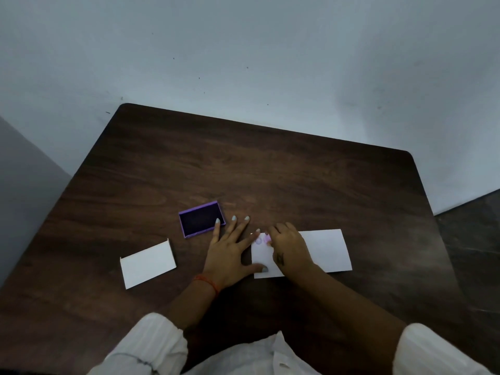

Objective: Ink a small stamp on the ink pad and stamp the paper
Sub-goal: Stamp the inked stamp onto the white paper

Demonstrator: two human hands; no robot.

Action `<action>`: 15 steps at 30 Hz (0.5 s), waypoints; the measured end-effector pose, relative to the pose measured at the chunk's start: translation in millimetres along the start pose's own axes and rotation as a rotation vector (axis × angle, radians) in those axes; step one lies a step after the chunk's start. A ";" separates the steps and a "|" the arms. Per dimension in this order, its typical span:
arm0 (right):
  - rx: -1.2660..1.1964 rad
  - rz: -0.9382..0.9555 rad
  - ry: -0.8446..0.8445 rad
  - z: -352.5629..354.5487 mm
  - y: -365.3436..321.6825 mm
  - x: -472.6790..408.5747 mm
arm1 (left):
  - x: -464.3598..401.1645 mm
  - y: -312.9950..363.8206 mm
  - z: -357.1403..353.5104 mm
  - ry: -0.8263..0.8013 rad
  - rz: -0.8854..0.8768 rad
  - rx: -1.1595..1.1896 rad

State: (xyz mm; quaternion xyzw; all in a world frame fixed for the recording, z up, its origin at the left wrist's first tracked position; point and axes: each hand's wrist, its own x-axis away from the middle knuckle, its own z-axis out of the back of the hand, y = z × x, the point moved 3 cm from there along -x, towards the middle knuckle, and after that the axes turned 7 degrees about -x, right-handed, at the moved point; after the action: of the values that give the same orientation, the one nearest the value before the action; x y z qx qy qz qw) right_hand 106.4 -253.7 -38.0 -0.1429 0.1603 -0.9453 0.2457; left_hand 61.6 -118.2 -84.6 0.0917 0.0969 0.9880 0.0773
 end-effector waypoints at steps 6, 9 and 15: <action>-0.037 0.039 0.033 -1.5 3.8 0.4 | 0.7 1.1 0.5 0.017 0.000 0.026; -0.111 -0.020 0.106 -1.8 6.3 1.0 | 1.4 0.9 0.2 0.020 0.000 0.028; -0.078 0.042 0.052 -4.1 7.6 1.1 | 0.9 0.3 -3.1 0.024 0.000 0.036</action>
State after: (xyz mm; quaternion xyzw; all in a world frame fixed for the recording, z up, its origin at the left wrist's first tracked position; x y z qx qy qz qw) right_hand 107.2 -259.7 -44.3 -0.1241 0.2063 -0.9363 0.2557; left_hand 60.0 -118.9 -87.4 0.0809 0.1156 0.9872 0.0743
